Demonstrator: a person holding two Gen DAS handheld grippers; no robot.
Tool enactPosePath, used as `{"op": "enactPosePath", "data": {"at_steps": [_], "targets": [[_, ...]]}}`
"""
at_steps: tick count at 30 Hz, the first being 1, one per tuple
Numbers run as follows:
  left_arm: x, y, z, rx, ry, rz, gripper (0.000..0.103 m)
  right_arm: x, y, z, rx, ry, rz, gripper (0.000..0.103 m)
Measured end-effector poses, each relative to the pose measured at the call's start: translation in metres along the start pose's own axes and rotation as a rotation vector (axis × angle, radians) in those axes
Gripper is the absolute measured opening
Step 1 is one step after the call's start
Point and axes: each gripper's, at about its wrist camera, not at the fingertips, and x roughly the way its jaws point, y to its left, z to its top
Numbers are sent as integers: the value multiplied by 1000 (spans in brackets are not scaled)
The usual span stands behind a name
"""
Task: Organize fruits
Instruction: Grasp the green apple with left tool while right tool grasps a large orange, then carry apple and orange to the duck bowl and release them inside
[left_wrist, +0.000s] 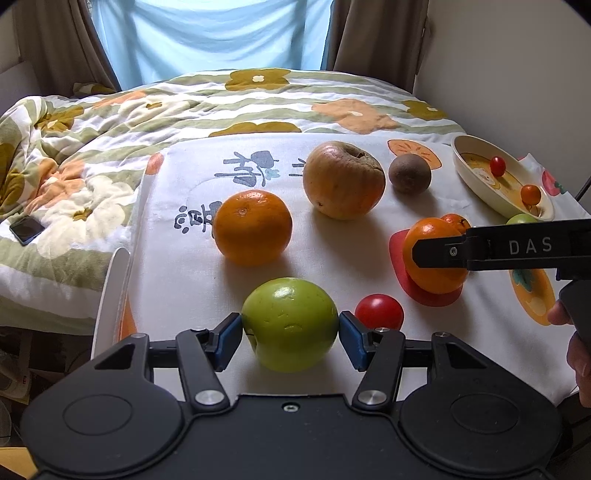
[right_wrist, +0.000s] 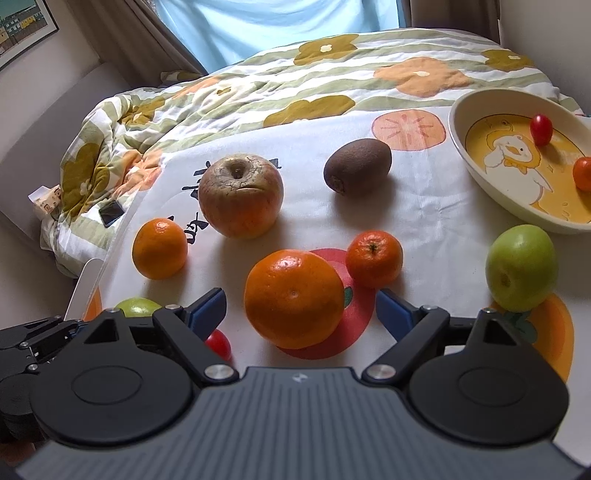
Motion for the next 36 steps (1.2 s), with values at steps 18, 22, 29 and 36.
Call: {"op": "enactPosePath", "data": {"at_steps": [18, 22, 29, 36], "targets": [[-13, -3, -3, -14, -41, 66, 61, 16, 7, 0, -34, 30, 2, 77], [-22, -6, -2, -31, -60, 87, 62, 12, 9, -1, -80, 23, 5, 76], [-49, -19, 1, -68, -97, 133, 61, -13, 4, 3, -121, -8, 49, 76], [-81, -50, 13, -99, -128, 176, 62, -54, -19, 12, -146, -27, 83, 76]]}}
